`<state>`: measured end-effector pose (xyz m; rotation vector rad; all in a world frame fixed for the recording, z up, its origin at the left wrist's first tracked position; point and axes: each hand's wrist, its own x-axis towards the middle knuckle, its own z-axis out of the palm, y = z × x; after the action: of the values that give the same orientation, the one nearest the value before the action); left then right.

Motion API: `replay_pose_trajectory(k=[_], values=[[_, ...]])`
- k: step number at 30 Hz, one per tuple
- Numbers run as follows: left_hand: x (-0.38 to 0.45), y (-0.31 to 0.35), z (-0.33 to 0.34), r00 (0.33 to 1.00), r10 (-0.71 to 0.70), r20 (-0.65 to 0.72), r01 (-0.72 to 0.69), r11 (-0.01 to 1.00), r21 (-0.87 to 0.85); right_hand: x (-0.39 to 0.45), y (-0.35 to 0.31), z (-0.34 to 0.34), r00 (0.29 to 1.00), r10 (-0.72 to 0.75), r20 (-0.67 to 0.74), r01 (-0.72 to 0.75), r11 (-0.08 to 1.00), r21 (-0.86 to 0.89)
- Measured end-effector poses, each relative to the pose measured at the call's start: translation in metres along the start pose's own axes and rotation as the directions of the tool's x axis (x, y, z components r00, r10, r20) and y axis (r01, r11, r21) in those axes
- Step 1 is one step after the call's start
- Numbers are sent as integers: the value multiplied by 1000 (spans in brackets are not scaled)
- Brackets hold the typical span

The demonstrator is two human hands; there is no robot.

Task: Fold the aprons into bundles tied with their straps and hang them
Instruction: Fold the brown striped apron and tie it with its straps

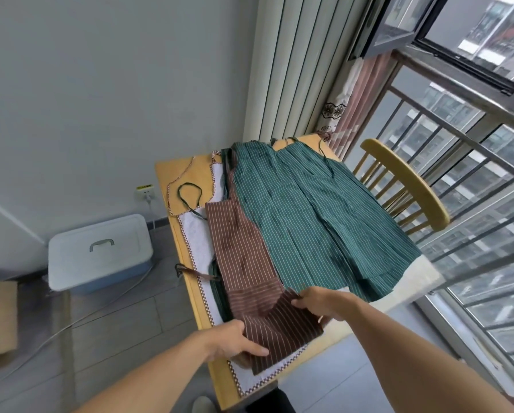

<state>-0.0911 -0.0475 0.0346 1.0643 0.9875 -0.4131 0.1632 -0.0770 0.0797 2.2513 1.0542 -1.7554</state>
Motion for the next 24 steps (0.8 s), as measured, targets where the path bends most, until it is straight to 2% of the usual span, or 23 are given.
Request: replay_pose_trajectory(k=[2,4,6,8,10,12,15,17,20,24], values=[[3,-3,9,996,-69,52,63,991,116,0,14,6,989,130,73,-130,991,-3],[0,-4,16,990,-92,104,70,977,201,2,24,9,968,183,174,-183,983,-19],[6,-8,11,993,-66,96,46,979,197,4,24,7,963,146,225,-143,989,-29],[14,-14,4,997,-40,61,33,994,102,9,15,0,975,42,217,-41,999,-10],[14,-10,-8,1000,-19,1,19,998,-56,16,0,-11,980,-80,182,71,996,52],[5,4,-19,995,64,-79,-81,971,-227,27,-19,-24,974,-184,135,164,976,146],[8,21,-47,950,132,-284,-227,915,-333,45,-46,-39,962,-263,79,237,940,246],[21,25,-68,922,148,-358,-290,877,-384,59,-61,-45,954,-300,25,287,930,229],[38,40,-96,880,96,-465,-301,870,-391,85,-81,-54,933,-355,-60,360,912,198],[52,63,-131,800,21,-600,-296,884,-363,116,-108,-67,913,-383,-139,407,866,291]])
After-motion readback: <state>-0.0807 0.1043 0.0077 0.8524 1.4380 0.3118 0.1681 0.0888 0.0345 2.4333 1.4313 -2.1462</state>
